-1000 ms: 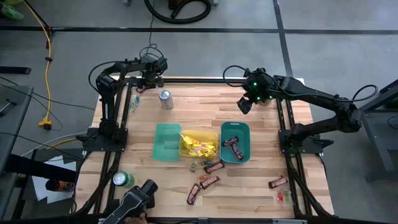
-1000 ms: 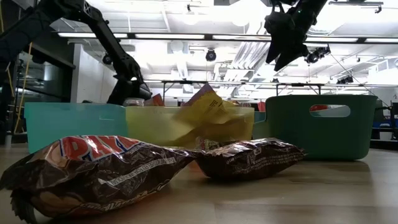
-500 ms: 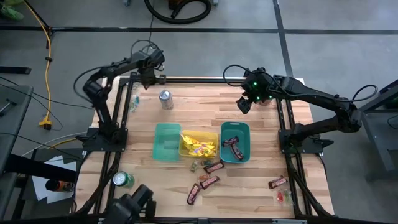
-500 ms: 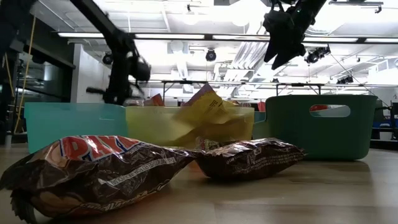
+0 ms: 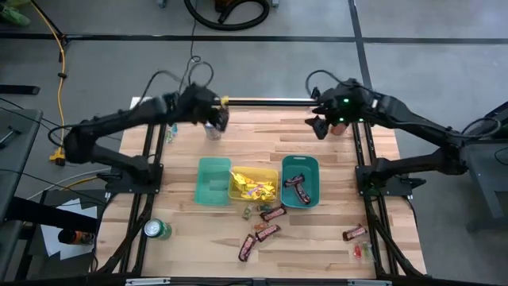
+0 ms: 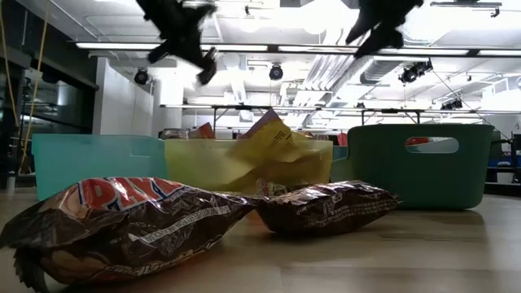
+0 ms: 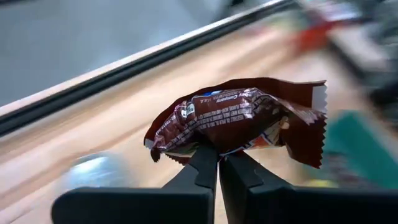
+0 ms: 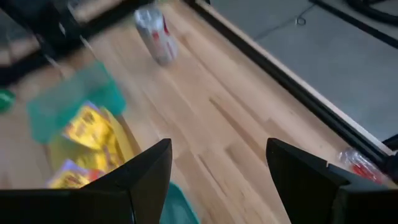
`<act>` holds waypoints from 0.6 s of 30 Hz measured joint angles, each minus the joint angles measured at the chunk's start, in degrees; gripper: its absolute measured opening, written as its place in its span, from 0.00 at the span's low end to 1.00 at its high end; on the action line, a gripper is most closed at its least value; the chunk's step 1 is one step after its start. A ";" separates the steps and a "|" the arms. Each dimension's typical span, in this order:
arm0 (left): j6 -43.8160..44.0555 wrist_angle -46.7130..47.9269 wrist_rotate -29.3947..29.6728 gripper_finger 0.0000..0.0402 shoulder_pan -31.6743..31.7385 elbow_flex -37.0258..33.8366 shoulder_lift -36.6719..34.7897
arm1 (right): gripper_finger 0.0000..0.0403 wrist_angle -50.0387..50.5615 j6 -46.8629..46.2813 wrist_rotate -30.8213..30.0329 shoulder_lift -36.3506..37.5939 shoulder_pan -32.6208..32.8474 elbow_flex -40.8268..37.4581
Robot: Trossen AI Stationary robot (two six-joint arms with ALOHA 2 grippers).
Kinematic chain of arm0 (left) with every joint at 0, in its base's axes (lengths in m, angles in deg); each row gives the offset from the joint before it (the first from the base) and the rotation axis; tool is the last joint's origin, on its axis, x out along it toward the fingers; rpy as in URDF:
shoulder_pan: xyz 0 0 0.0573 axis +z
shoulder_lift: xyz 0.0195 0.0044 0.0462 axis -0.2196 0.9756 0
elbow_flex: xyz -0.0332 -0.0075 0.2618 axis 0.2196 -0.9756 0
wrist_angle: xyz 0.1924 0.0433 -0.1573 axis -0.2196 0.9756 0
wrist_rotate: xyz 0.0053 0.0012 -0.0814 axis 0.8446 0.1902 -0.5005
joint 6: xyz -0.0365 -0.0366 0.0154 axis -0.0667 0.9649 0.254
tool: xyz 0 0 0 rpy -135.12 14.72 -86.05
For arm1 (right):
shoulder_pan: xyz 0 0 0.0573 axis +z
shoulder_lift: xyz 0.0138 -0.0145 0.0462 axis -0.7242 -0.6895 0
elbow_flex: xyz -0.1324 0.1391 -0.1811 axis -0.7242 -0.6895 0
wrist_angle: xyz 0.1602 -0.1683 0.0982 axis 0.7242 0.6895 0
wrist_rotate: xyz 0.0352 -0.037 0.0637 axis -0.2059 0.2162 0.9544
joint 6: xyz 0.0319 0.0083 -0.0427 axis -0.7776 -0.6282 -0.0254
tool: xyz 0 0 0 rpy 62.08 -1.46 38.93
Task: Sort candy
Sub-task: Put the brown chocolate bar into the blue bin
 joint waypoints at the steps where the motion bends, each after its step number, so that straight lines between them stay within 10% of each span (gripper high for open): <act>1: 0.03 -5.29 -0.05 0.00 -2.76 -2.18 -0.75 | 0.64 0.02 -0.93 -0.01 0.75 0.00 0.09; 8: -1.97 -39.62 -10.46 0.00 -12.62 -10.49 7.77 | 0.64 0.24 -7.96 1.46 4.48 0.04 0.09; 18: -11.41 -46.01 -22.89 0.00 -21.06 5.89 34.41 | 0.64 0.31 -8.67 1.49 5.03 3.24 0.09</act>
